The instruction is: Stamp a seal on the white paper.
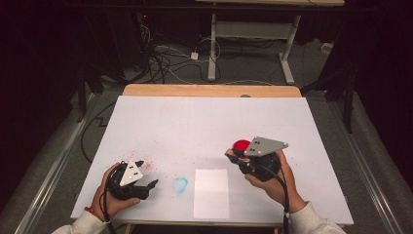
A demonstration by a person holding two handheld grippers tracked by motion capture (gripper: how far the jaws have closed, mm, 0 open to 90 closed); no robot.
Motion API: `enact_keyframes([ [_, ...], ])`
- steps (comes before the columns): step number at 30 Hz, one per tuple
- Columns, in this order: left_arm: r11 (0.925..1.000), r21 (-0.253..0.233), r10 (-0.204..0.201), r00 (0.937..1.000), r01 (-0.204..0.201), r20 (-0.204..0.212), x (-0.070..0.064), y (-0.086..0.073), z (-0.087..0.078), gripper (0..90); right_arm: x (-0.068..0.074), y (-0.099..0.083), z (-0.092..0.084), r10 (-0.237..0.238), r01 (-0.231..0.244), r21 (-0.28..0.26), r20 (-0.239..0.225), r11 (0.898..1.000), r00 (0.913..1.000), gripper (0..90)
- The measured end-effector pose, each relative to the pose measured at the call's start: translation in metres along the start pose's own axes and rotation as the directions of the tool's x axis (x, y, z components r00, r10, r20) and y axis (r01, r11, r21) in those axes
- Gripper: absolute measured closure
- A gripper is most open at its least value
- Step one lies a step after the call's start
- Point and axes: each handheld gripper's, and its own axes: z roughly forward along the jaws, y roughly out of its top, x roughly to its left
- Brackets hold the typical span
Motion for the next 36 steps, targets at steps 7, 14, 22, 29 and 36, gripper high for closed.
enact_keyframes([
  [7, 1.0, 0.006, 0.002, 1.0, -0.002, -0.001, 0.0, 0.0, 0.0, 19.6, 0.022, -0.01, 0.02, -0.04, 0.044, 0.059, -0.064, 0.997, 0.9971, 76.2],
  [14, 1.0, 0.006, 0.002, 1.0, -0.002, 0.001, 0.0, 0.0, 0.001, 19.5, 0.035, -0.023, 0.038, -0.046, 0.06, 0.118, -0.116, 0.991, 0.9921, 76.2],
  [22, 0.9999, 0.011, 0.005, 1.0, -0.005, 0.004, -0.001, 0.0, 0.001, 19.6, 0.051, -0.034, 0.059, -0.074, 0.103, 0.177, -0.165, 0.979, 0.9836, 76.2],
  [29, 0.9998, 0.016, 0.008, 1.0, -0.008, 0.004, -0.001, -0.001, 0.001, 19.5, 0.058, -0.046, 0.076, -0.099, 0.143, 0.24, -0.184, 0.96, 0.9778, 76.2],
  [36, 0.9997, 0.011, 0.02, 0.9998, -0.02, -0.001, -0.001, 0.0, 0.002, 19.5, 0.058, -0.047, 0.078, -0.102, 0.146, 0.233, -0.192, 0.961, 0.9762, 76.3],
])
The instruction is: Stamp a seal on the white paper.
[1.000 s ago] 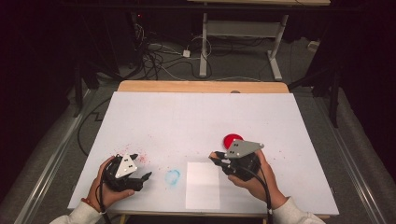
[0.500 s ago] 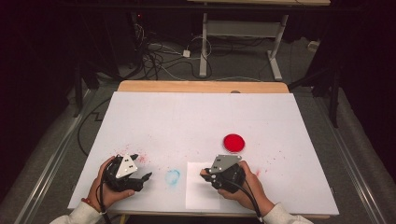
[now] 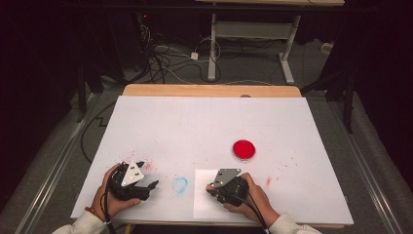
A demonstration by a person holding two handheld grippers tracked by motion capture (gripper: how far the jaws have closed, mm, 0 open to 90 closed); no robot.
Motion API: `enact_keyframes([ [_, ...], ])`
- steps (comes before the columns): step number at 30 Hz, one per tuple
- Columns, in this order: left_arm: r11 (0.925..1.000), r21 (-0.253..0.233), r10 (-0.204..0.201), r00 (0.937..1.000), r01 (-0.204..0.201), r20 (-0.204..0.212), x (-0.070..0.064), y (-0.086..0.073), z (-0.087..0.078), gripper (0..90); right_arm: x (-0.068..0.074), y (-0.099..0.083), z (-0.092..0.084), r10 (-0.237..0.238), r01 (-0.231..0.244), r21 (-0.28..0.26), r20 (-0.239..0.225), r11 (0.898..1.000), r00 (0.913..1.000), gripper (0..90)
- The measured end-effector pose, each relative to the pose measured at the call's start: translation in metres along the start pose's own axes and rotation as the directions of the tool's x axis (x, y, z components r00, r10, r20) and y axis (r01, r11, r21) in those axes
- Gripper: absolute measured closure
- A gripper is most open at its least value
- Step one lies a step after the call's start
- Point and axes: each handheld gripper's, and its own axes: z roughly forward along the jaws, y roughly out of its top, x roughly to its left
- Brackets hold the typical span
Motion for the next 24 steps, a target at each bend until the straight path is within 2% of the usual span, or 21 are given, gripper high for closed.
enact_keyframes([
  [7, 1.0, 0.002, 0.004, 1.0, -0.004, 0.0, -0.001, 0.0006, 0.0004, 19.5, -0.0014, -0.0003, 0.0005, 0.011, -0.011, 0.005, -0.007, 1.0, 0.9999, 76.3],
  [8, 1.0, 0.007, -0.006, 1.0, 0.006, 0.006, -0.0018, 0.0003, 0.0005, 19.6, -0.0014, -0.0003, 0.0004, 0.015, -0.015, 0.006, -0.006, 1.0, 0.9999, 76.3],
  [11, 1.0, 0.002, 0.003, 1.0, -0.003, 0.0, -0.0008, 0.0005, 0.0004, 19.5, -0.0003, 0.0001, 0.0008, -0.004, 0.004, 0.007, 0.001, 1.0, 1.0, 76.3],
  [12, 0.9999, 0.01, -0.006, 1.0, 0.006, 0.005, -0.0014, 0.0002, 0.0005, 19.6, -0.0003, 0.0, 0.0008, -0.004, 0.004, 0.006, 0.0, 1.0, 1.0, 76.3],
  [14, 0.9999, 0.006, 0.01, 0.9999, -0.01, -0.004, -0.0016, 0.0008, 0.0007, 19.6, -0.001, -0.0004, 0.0006, 0.002, -0.002, 0.008, -0.004, 1.0, 1.0, 76.3],
  [24, 0.9999, 0.007, 0.012, 0.9999, -0.012, -0.003, -0.0026, 0.0011, 0.001, 19.6, -0.0018, -0.001, 0.0011, 0.008, -0.007, 0.005, -0.011, 1.0, 0.9999, 76.3],
])
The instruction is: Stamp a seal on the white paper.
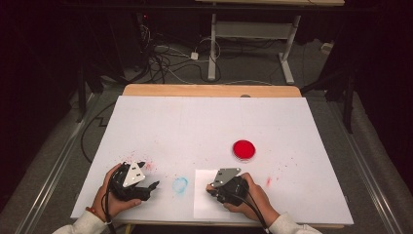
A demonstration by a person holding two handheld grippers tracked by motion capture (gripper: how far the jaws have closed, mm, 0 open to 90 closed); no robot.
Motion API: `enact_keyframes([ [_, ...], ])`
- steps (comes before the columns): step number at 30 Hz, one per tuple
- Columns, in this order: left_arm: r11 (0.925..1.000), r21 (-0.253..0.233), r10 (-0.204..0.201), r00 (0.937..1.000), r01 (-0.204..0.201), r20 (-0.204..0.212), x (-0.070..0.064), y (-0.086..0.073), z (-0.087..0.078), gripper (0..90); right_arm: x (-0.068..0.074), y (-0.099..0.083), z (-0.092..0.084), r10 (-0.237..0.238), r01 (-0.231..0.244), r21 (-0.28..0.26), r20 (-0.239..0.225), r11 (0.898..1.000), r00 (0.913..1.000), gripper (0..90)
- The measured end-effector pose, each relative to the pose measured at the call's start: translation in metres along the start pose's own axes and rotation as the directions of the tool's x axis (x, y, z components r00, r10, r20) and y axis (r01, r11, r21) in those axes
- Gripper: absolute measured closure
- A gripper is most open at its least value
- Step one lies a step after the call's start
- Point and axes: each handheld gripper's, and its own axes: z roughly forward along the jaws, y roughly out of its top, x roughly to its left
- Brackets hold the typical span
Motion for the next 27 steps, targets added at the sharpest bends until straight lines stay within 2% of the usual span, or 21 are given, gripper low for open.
enact_keyframes([
  [11, 1.0, -0.001, 0.001, 1.0, -0.001, 0.003, -0.0003, 0.0001, 0.0, 19.5, 0.0001, 0.0006, 0.0004, 0.0, 0.0, 0.003, 0.001, 1.0, 1.0, 76.3],
  [19, 1.0, -0.002, 0.001, 1.0, -0.001, 0.005, -0.0004, 0.0003, 0.0001, 19.6, -0.0047, -0.002, 0.0006, 0.019, -0.019, -0.01, -0.034, 1.0, 0.9992, 76.3],
  [27, 1.0, 0.0, 0.0, 1.0, 0.0, 0.008, -0.0001, -0.0003, 0.0008, 19.6, -0.0055, -0.0002, 0.0009, 0.029, -0.029, 0.001, -0.038, 1.0, 0.9988, 76.3],
])
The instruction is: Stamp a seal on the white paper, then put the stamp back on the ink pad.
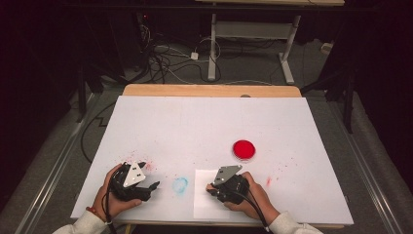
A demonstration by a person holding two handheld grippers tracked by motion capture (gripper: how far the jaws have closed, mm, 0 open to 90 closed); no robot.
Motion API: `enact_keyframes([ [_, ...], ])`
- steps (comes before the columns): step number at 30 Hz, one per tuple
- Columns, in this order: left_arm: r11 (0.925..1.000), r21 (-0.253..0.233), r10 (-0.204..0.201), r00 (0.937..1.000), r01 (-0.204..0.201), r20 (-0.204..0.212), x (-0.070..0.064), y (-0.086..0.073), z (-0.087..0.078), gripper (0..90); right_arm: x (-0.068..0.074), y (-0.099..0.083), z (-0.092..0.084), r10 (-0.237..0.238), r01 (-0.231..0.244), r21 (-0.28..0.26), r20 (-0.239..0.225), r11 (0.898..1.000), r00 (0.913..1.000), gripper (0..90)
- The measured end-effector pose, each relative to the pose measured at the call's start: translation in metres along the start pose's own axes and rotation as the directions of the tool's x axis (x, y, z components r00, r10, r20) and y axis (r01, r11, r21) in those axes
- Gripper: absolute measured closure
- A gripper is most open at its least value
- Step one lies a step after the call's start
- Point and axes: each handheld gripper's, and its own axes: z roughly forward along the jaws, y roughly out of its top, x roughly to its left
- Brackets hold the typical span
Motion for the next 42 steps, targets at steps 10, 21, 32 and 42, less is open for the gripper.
enact_keyframes([
  [10, 1.0, 0.003, 0.0, 1.0, 0.0, 0.003, 0.001, 0.0, 0.001, 19.6, -0.002, 0.002, 0.0, -0.005, 0.006, 0.02, -0.012, 1.0, 0.9999, 76.3],
  [21, 1.0, -0.005, -0.007, 1.0, 0.007, 0.003, 0.002, -0.001, 0.0, 19.6, 0.0, 0.003, 0.0, -0.019, 0.019, 0.023, 0.001, 1.0, 0.9998, 76.3],
  [32, 0.9998, 0.0, -0.018, 0.9998, 0.018, 0.007, 0.003, -0.001, 0.0, 19.6, 0.001, 0.003, -0.001, -0.026, 0.026, 0.018, 0.006, 0.999, 0.9996, 76.1],
  [42, 1.0, -0.003, -0.005, 1.0, 0.005, -0.003, 0.004, -0.002, -0.001, 19.6, -0.004, 0.01, -0.024, -0.003, 0.004, -0.06, 0.026, 0.998, 0.9997, 76.0],
])
